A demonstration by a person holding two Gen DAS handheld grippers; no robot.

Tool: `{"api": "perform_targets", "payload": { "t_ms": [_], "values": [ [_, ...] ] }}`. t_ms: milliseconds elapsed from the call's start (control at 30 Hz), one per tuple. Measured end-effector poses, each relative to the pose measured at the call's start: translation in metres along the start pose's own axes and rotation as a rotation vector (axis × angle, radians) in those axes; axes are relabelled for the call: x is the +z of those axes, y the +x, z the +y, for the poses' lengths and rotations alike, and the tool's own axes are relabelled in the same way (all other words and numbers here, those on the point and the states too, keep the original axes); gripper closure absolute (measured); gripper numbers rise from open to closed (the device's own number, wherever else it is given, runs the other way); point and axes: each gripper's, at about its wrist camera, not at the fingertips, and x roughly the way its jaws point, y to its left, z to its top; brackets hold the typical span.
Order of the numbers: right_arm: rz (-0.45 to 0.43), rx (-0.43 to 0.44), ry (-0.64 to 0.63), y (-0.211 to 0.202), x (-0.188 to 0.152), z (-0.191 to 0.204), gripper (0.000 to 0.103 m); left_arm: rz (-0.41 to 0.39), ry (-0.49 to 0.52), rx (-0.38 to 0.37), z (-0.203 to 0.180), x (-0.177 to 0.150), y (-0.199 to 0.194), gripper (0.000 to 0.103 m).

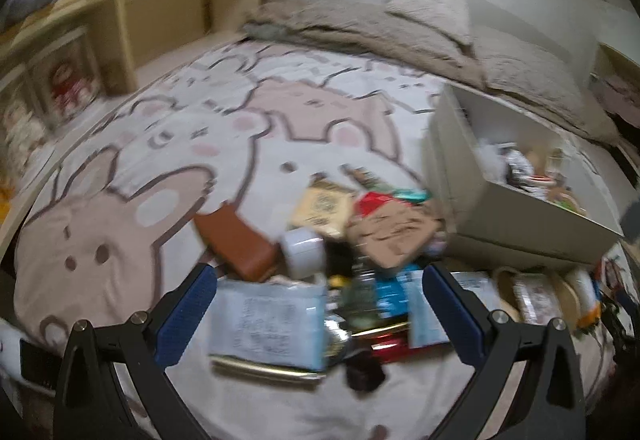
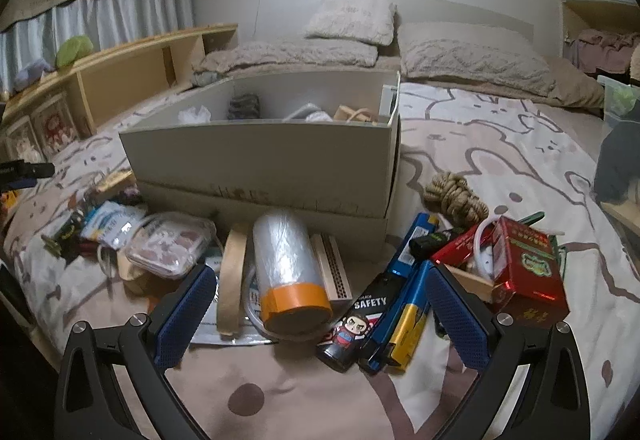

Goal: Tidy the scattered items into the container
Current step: 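Lower the left tool onto the white packet while the right tool lowers onto the wrapped roll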

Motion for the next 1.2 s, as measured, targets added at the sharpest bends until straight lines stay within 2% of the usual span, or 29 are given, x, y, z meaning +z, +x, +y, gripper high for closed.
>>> {"api": "perform_targets", "payload": {
  "t_ms": [267, 400, 567, 600, 700, 800, 833, 1000, 1200],
  "values": [
    [0.058, -0.003, -0.041, 0.013, -0.007, 0.009, 0.0, 0.125, -0.046, 0.062, 0.033, -0.017, 0.026, 0.0],
    [0.082, 0.004, -0.059, 0.016, -0.009, 0.014, 0.0, 0.184, -0.042, 0.022, 0.036, -0.023, 0.037, 0.0],
    [0.09, 0.004, -0.108, 0.018, -0.007, 0.02, 0.0, 0.22, 0.001, -0.004, 0.029, -0.023, 0.047, 0.0],
    [0.09, 0.005, -0.117, 0.019, -0.006, 0.022, 0.003, 0.226, 0.012, -0.011, 0.027, -0.023, 0.048, 0.0],
    [0.1, 0.012, -0.128, 0.022, -0.003, 0.022, 0.02, 0.24, 0.049, -0.023, 0.023, -0.025, 0.052, 0.0],
    [0.109, 0.023, -0.128, 0.024, -0.001, 0.018, 0.022, 0.254, 0.083, -0.038, 0.02, -0.026, 0.055, 0.0],
    [0.112, 0.029, -0.132, 0.024, 0.0, 0.017, 0.032, 0.257, 0.094, -0.042, 0.019, -0.026, 0.056, 0.0],
    [0.157, 0.032, -0.178, 0.032, 0.002, 0.018, 0.047, 0.271, 0.144, -0.026, 0.018, -0.025, 0.062, 0.0],
    [0.175, 0.027, -0.214, 0.044, 0.004, 0.022, 0.05, 0.293, 0.157, -0.019, 0.018, -0.027, 0.074, 0.0]
  ]
}}
